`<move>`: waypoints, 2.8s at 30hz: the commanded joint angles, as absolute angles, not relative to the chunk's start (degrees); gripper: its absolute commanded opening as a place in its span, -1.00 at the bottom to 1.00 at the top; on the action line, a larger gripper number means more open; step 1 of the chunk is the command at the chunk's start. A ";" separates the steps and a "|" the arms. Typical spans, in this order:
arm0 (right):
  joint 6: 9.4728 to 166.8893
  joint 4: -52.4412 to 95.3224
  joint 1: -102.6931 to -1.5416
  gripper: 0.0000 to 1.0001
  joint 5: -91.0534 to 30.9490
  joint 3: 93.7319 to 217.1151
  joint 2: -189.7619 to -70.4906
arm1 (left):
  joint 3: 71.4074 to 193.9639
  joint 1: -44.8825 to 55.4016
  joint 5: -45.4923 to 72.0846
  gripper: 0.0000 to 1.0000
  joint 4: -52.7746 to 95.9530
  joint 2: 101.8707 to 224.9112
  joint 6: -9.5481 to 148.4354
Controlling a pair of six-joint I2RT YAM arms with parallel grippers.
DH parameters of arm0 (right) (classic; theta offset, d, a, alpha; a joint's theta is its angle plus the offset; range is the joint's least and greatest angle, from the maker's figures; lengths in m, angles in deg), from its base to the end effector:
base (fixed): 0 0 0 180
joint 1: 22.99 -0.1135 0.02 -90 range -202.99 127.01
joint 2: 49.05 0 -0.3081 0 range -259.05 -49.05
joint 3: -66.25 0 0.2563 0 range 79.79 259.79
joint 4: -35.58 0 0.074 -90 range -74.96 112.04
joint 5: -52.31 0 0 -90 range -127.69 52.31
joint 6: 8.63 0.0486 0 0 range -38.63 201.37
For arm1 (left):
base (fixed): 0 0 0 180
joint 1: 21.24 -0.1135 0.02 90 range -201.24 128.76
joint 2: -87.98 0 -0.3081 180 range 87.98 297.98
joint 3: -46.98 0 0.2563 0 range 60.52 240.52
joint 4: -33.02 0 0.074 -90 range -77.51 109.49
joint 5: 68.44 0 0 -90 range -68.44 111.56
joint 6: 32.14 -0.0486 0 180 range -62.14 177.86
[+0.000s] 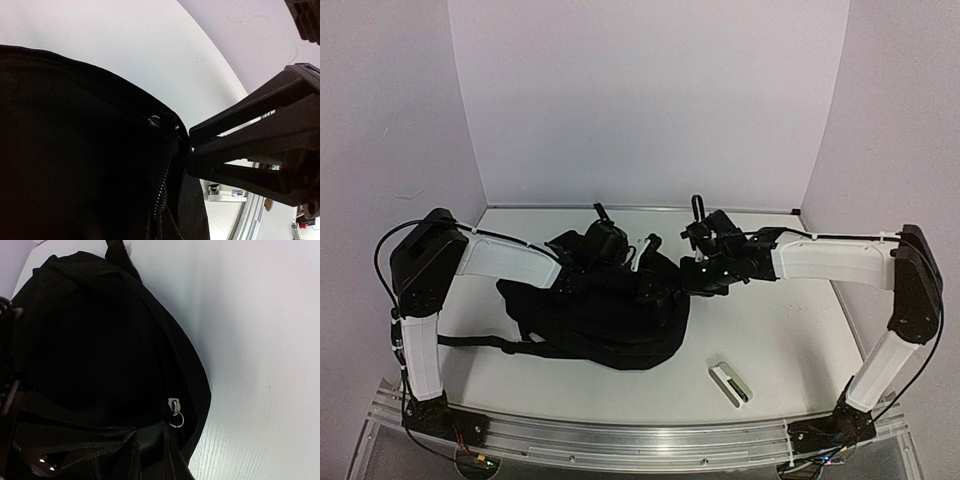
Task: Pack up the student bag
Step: Zip the student bag at the center of the board.
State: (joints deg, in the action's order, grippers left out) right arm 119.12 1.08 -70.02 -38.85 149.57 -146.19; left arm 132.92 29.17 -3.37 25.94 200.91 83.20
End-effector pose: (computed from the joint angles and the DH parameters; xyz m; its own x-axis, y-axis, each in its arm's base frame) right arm 0.2657 0.2837 0.2664 -0.8448 -0.0089 -0.5350 -0.2595 0.8812 0.3952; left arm 0.2813 -0.3723 0.2148 -0.7170 0.2580 -0.6476 0.6799 0.4639 -0.5679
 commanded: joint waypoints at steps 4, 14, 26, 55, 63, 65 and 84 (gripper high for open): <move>119.51 0.20 -70.12 -0.67 -41.55 151.49 -148.25 | 135.07 28.86 -3.76 -0.99 26.97 200.90 82.39; 120.29 -0.63 -69.62 -0.62 -43.51 151.53 -150.20 | 134.96 28.86 -3.76 -0.99 26.96 200.80 82.39; 119.87 -0.55 -69.38 -0.75 -46.35 153.49 -154.29 | 135.14 28.85 -4.19 -1.00 26.84 201.13 82.46; 126.07 2.27 -71.34 -1.00 -29.72 140.96 -140.06 | 151.53 25.50 -9.61 0.38 22.47 209.86 88.09; 127.76 4.14 -72.45 -1.00 -28.73 139.58 -139.12 | 154.98 25.52 -11.60 0.39 20.63 214.88 89.59; 128.27 4.50 -73.07 -1.00 -28.39 139.47 -139.05 | 155.41 25.51 -10.80 0.36 20.50 215.99 89.67; 137.73 8.32 -87.95 -1.00 -19.53 140.78 -140.79 | 155.49 25.32 -6.35 -0.04 27.65 221.36 91.70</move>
